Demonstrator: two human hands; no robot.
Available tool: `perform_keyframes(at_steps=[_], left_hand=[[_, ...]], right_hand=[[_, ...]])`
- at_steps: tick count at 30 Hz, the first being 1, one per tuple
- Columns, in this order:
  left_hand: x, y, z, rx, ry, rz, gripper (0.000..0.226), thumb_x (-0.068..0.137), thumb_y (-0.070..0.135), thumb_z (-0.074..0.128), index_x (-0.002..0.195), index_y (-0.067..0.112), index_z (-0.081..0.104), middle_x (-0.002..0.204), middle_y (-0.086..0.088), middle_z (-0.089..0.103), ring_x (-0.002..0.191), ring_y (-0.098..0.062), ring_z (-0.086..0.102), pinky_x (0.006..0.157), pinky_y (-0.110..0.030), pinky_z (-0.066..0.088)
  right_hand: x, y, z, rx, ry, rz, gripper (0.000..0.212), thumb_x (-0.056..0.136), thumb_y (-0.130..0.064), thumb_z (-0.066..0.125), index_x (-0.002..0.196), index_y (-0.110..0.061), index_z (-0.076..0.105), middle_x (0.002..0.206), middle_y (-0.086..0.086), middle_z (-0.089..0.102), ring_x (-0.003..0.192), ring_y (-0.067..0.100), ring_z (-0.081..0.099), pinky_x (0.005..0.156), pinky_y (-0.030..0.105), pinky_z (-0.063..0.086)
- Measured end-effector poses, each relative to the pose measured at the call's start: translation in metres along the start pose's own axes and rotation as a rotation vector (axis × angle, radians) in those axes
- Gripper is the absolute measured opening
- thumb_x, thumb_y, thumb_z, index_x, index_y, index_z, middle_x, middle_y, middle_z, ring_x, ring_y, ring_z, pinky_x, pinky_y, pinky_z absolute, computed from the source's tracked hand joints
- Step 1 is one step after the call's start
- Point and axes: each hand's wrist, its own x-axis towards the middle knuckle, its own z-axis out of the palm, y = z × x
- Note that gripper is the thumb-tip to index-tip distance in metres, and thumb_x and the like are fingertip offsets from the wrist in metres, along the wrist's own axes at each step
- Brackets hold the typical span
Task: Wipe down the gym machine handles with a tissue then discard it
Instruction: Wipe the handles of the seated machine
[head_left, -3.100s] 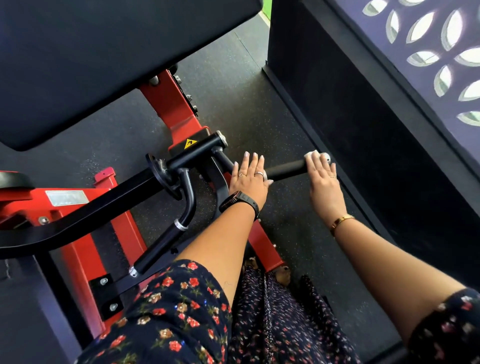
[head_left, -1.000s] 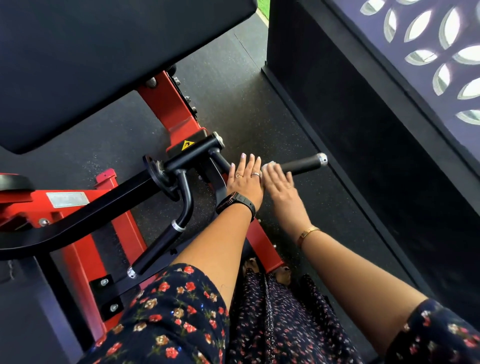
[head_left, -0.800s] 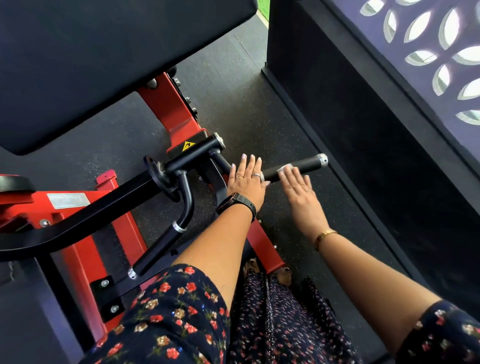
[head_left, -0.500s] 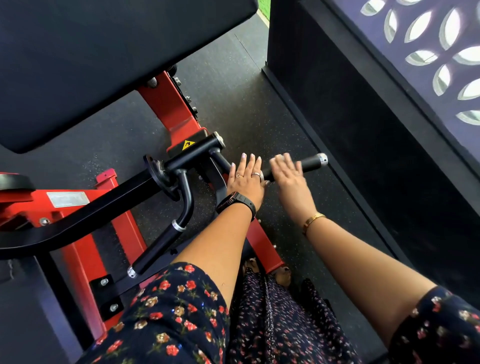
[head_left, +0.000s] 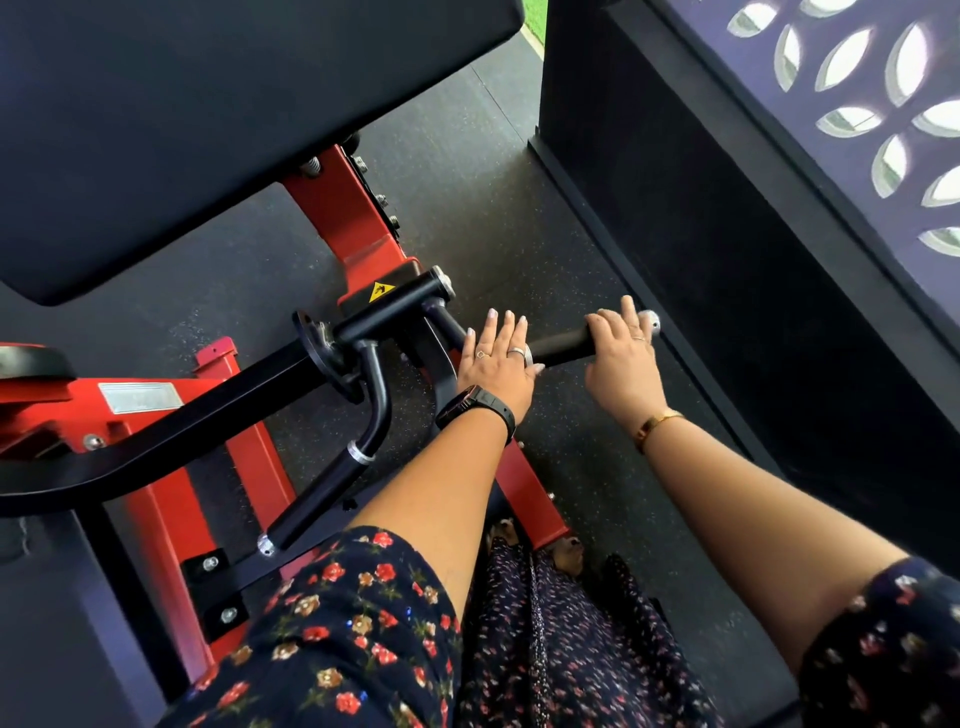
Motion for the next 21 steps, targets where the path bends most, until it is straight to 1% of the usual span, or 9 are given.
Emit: perform_keyframes(at_steps=[2,3,5,8,10,13,17,19,21], left_hand=[[-0.001,0.002,0.0,-0.002,0.007,-0.006,0.064,0.104,0.043,0.028,0.155,0.019,0.0,0.163,0.002,-0.003,0.148,-0.018,-0.015,0.118,-0.038,-0.011],[-0.001,0.002,0.0,0.008,0.008,-0.007,0.063,0.104,0.041,0.028,0.155,0.019,-0.001,0.163,0.002,-0.004,0.148,-0.018,-0.015,0.118,-0.038,-0.011],[-0.001,0.002,0.001,0.04,0.008,-0.013,0.06,0.105,0.036,0.025,0.155,0.019,-0.004,0.163,0.003,-0.007,0.148,-0.018,-0.016,0.118,-0.038,-0.011],[-0.001,0.002,0.001,0.043,0.015,-0.017,0.06,0.105,0.035,0.024,0.155,0.02,-0.005,0.163,0.003,-0.007,0.148,-0.017,-0.016,0.118,-0.038,-0.011],[-0.001,0.003,0.001,0.013,0.015,-0.008,0.062,0.104,0.04,0.028,0.155,0.019,-0.003,0.163,0.003,-0.005,0.148,-0.018,-0.015,0.118,-0.038,-0.011],[0.0,0.002,0.001,-0.002,0.01,-0.005,0.064,0.104,0.042,0.028,0.155,0.018,-0.002,0.163,0.002,-0.004,0.148,-0.018,-0.015,0.117,-0.038,-0.012],[0.0,0.001,0.001,-0.004,0.013,-0.008,0.064,0.104,0.042,0.028,0.155,0.019,-0.001,0.163,0.001,-0.003,0.148,-0.018,-0.015,0.117,-0.038,-0.012],[-0.001,0.002,0.001,0.007,0.013,-0.008,0.063,0.104,0.041,0.028,0.155,0.018,-0.002,0.163,0.002,-0.004,0.148,-0.018,-0.015,0.118,-0.038,-0.011],[0.0,0.003,0.001,0.037,0.001,-0.017,0.06,0.105,0.038,0.024,0.155,0.019,-0.004,0.163,0.003,-0.008,0.148,-0.018,-0.017,0.118,-0.038,-0.011]], right_hand=[[0.007,-0.019,0.002,-0.037,-0.06,-0.034,0.04,0.083,-0.002,0.053,0.122,-0.004,0.053,0.128,0.014,0.053,0.143,0.038,0.02,0.116,0.053,0.006],[0.008,-0.029,0.004,-0.054,-0.094,-0.068,0.037,0.085,-0.006,0.053,0.123,-0.005,0.053,0.128,0.013,0.054,0.143,0.037,0.021,0.116,0.053,0.005],[0.003,-0.046,0.01,-0.05,-0.118,-0.152,0.042,0.088,-0.009,0.054,0.13,-0.007,0.05,0.133,0.011,0.051,0.143,0.034,0.022,0.117,0.05,0.003],[-0.012,-0.044,0.013,0.034,-0.036,-0.242,0.057,0.086,0.001,0.058,0.141,-0.005,0.042,0.142,0.012,0.045,0.144,0.033,0.022,0.117,0.044,0.003],[-0.016,-0.024,0.011,0.012,0.004,-0.273,0.062,0.085,0.008,0.055,0.143,-0.006,0.039,0.145,0.012,0.043,0.144,0.031,0.023,0.117,0.042,0.004],[-0.009,-0.001,0.003,-0.016,0.034,-0.158,0.06,0.084,0.013,0.049,0.141,-0.004,0.042,0.143,0.014,0.044,0.144,0.033,0.022,0.118,0.047,0.007],[0.008,-0.009,0.0,-0.084,-0.064,-0.044,0.05,0.084,0.008,0.051,0.133,-0.003,0.048,0.135,0.015,0.051,0.143,0.036,0.021,0.117,0.052,0.006],[0.012,-0.026,0.001,-0.076,-0.103,-0.047,0.049,0.087,0.001,0.051,0.135,-0.006,0.046,0.132,0.012,0.054,0.142,0.033,0.025,0.117,0.051,0.004],[0.009,-0.044,0.006,-0.027,-0.111,-0.115,0.054,0.09,-0.004,0.052,0.142,-0.009,0.039,0.135,0.01,0.053,0.14,0.03,0.031,0.117,0.048,0.004]])
